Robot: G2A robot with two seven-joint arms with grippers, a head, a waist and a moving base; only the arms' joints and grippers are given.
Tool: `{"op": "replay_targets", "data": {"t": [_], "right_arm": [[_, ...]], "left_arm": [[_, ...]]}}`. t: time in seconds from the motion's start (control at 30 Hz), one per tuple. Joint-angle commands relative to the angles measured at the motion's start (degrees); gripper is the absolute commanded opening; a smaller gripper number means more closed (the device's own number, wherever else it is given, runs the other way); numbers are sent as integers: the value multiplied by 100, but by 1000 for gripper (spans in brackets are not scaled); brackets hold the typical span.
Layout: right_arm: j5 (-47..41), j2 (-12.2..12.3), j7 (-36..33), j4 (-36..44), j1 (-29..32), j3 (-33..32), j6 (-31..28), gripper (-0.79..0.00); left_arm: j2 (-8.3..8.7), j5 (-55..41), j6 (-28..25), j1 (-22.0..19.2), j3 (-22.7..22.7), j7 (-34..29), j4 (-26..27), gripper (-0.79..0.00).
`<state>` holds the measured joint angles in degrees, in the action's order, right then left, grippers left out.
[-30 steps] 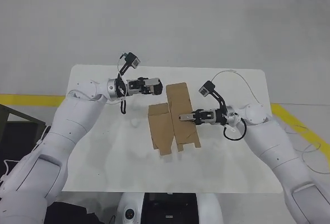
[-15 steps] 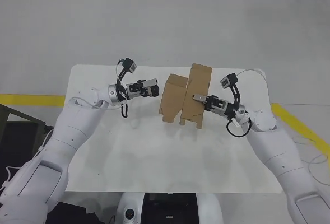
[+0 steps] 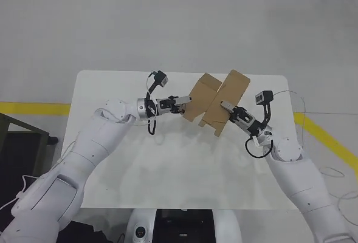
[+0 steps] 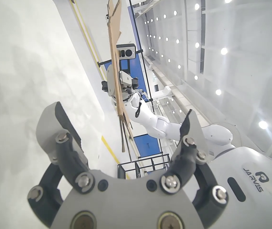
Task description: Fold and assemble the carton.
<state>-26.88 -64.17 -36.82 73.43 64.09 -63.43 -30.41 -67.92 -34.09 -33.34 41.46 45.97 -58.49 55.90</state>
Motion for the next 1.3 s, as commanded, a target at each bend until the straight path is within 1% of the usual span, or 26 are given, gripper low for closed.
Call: {"op": "replay_targets", "data": {"t": [0.0, 0.23, 0.27, 0.3, 0.33, 0.37, 0.4, 0.43, 0.53, 0.8, 0.83, 0.9, 0.93, 0.97, 1.1, 1.2, 1.27], "right_arm": [[59, 8, 55, 107, 69, -55, 58, -785], [149, -14, 231, 324, 166, -103, 244, -785], [156, -20, 252, 340, 170, -102, 246, -785], [173, -25, 272, 349, 171, -101, 262, -785], [186, -31, 288, 360, 172, -101, 274, -785], [197, -36, 297, 370, 174, -103, 284, -785], [204, -40, 310, 375, 177, -108, 290, -785], [205, -45, 318, 382, 182, -110, 302, -785], [210, -57, 342, 401, 196, -125, 329, -785], [291, -81, 419, 492, 266, -181, 392, -785], [297, -84, 433, 503, 275, -189, 404, -702], [297, -91, 449, 525, 291, -203, 414, -449], [297, -95, 453, 532, 298, -209, 423, -95], [285, -98, 461, 541, 304, -217, 432, 0], [265, -92, 437, 542, 342, -330, 381, 0], [233, -58, 269, 517, 381, -520, 305, 0], [273, -15, 48, 503, 409, -707, 205, 0]], "left_arm": [[-47, 43, -10, -14, -60, 50, -22, 0], [-169, 123, -134, -39, -129, 222, -80, -6], [-180, 127, -139, -39, -124, 236, -88, -123], [-189, 123, -143, -38, -115, 247, -92, -222], [-196, 131, -152, -39, -104, 252, -97, -342], [-201, 143, -162, -38, -92, 252, -100, -419], [-206, 152, -166, -35, -80, 247, -104, -453], [-210, 158, -158, -31, -72, 233, -107, -582], [-222, 162, -138, -25, -38, 183, -120, -785], [-247, 169, -135, -7, 78, 114, -138, -785], [-250, 170, -132, -5, 92, 105, -136, -785], [-255, 170, -126, 0, 120, 81, -136, -785], [-257, 173, -120, 1, 134, 71, -136, -785], [-260, 166, -117, 2, 149, 60, -132, -785], [-258, 141, -112, -16, 231, -39, -115, -785], [-232, 131, -73, -91, 321, -366, -148, -785], [-199, 186, -12, -202, 381, -774, -230, -785]]}}
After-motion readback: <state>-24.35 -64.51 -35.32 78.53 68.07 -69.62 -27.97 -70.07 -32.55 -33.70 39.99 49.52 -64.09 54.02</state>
